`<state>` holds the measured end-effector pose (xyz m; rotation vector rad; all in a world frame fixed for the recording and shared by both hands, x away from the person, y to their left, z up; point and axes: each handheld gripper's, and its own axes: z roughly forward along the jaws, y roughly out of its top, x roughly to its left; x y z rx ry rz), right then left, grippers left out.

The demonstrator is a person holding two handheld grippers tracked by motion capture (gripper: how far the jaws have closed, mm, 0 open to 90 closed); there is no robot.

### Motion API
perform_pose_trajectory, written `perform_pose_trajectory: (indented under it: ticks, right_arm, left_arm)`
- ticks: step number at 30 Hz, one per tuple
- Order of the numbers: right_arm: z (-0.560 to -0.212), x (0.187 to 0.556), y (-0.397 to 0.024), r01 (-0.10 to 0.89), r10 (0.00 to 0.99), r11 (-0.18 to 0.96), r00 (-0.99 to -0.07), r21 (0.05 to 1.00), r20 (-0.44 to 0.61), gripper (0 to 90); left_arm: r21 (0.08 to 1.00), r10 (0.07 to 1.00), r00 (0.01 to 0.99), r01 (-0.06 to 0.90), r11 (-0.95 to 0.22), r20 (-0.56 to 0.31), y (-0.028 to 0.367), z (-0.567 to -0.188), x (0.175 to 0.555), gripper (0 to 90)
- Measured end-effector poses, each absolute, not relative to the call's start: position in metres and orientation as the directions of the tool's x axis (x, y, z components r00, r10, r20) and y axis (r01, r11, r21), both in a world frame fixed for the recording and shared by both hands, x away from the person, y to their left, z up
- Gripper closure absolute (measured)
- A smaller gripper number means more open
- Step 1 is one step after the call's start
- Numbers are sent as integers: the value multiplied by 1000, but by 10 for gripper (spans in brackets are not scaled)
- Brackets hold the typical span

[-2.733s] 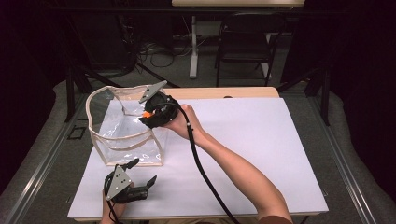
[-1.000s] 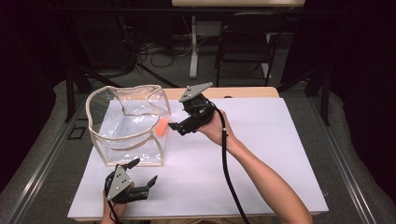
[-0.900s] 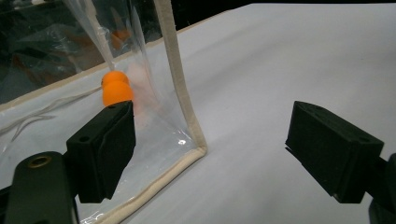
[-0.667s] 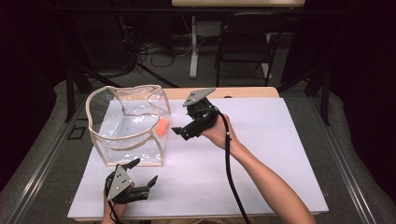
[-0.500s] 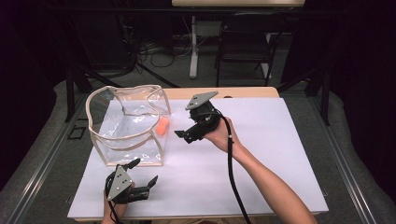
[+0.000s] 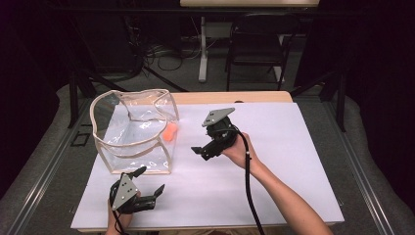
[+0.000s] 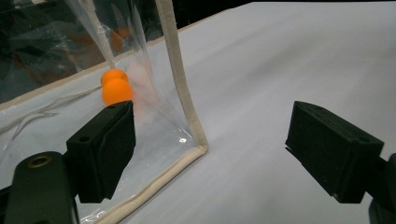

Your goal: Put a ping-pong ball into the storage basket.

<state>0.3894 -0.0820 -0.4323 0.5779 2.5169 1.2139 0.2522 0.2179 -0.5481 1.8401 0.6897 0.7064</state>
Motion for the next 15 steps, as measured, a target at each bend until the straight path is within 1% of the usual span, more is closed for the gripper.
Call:
perform_pose_trajectory:
  ticks: [15]
  right_arm:
    - [-447,371,-97,219,468,583,-878,782,-102,0]
  left_arm:
    - [933,726,670,142,-332,156,217,-549,252,158]
